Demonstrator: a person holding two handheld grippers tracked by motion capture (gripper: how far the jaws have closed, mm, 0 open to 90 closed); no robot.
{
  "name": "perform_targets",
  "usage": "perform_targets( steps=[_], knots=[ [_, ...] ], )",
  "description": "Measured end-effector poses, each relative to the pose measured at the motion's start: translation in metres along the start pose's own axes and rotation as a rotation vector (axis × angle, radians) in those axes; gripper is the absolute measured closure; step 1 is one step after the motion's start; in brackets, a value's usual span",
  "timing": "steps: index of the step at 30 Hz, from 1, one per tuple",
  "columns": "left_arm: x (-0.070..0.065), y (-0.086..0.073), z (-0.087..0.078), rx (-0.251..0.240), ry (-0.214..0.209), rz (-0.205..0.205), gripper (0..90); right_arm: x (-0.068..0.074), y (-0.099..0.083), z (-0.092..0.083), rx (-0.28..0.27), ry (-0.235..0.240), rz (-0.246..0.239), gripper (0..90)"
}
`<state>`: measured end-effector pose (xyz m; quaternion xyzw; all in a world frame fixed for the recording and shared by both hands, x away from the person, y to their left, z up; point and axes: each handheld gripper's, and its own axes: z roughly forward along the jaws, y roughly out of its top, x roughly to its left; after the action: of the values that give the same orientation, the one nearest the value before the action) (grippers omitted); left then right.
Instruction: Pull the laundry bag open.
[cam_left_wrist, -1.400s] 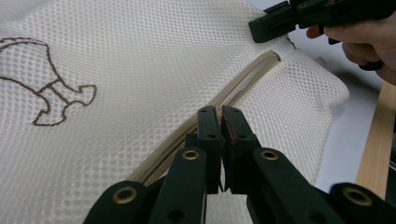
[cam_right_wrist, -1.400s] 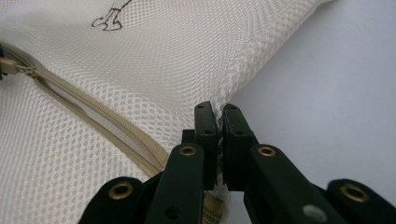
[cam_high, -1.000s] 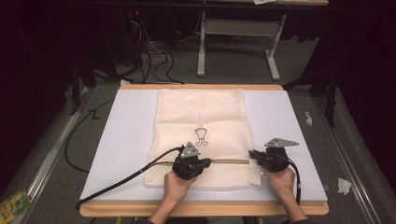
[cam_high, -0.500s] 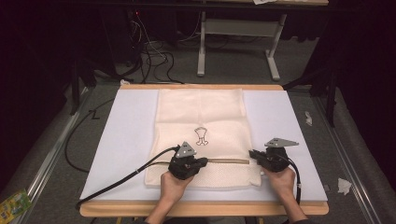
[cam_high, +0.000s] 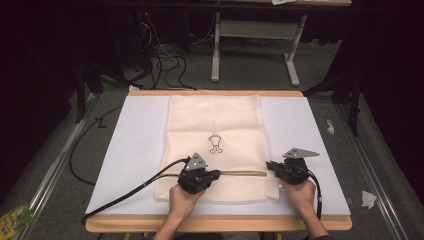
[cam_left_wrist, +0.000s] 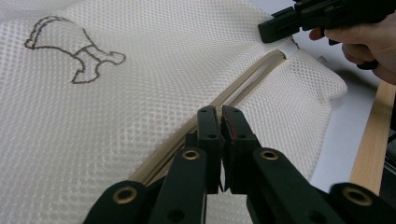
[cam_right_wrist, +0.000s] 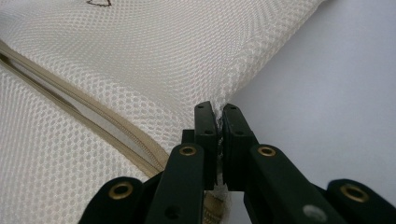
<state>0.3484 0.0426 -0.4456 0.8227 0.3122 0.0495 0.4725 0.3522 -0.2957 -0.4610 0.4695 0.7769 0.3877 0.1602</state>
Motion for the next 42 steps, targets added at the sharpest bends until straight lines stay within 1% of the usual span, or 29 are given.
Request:
perform_targets(
  steps=[2,5,13,20,28,31,37,41,42],
  knots=[
    [0.002,-0.001,-0.002,-0.002,0.000,-0.007,87.1,0.000,0.000,-0.001,0.002,-0.001,0.004,87.7],
    [0.004,-0.002,-0.005,-0.004,0.001,-0.008,87.0,0.000,0.000,-0.001,-0.002,0.000,-0.002,87.7],
    [0.007,-0.003,-0.012,-0.011,0.009,-0.015,87.0,-0.001,0.001,-0.001,0.002,0.002,0.006,87.7],
    [0.007,-0.004,-0.014,-0.012,0.006,-0.014,87.0,0.000,0.001,-0.001,-0.002,0.001,0.005,87.6],
    [0.012,-0.008,-0.022,-0.022,0.020,-0.030,87.0,0.000,0.000,0.000,-0.001,-0.003,0.001,87.7],
    [0.014,-0.010,-0.025,-0.027,0.019,-0.037,87.1,0.000,0.000,0.000,-0.001,-0.003,0.001,87.7],
    [0.016,-0.010,-0.026,-0.023,0.017,-0.038,87.1,0.000,0.000,0.000,-0.005,-0.001,-0.001,87.7],
    [0.017,-0.011,-0.027,-0.023,0.024,-0.039,87.0,0.000,0.000,0.000,-0.005,-0.002,0.003,87.7],
    [0.018,-0.012,-0.029,-0.027,0.027,-0.046,87.0,0.000,0.000,-0.001,-0.005,-0.002,0.003,87.6]
  ],
)
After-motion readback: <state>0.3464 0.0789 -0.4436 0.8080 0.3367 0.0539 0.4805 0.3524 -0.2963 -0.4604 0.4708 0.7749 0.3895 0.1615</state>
